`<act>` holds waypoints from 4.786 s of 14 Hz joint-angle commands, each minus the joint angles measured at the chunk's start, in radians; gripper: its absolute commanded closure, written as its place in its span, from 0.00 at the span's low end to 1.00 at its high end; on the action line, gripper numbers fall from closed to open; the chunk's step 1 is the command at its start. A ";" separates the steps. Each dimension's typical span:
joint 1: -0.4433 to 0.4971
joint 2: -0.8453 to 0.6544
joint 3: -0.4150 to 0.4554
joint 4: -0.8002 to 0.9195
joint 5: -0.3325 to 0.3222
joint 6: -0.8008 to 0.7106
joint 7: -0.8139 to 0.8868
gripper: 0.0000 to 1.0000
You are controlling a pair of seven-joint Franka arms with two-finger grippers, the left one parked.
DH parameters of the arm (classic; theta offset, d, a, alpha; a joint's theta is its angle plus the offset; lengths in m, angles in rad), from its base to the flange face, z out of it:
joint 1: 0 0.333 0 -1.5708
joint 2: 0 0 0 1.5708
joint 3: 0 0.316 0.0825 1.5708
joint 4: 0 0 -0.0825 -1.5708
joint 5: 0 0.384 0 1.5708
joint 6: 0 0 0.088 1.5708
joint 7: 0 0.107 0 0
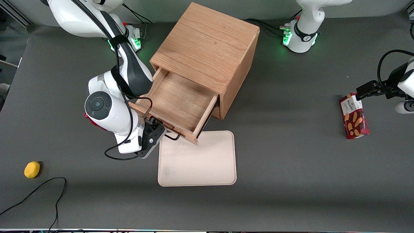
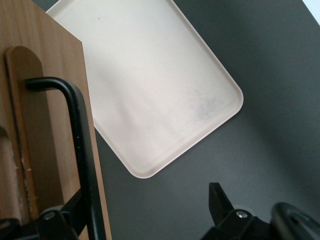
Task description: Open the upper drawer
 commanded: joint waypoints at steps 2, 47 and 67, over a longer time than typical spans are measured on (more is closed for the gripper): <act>-0.020 0.042 0.004 0.076 0.004 -0.030 -0.027 0.00; -0.082 -0.062 -0.020 0.228 0.052 -0.298 0.050 0.00; -0.273 -0.488 0.010 -0.132 -0.124 -0.326 0.285 0.00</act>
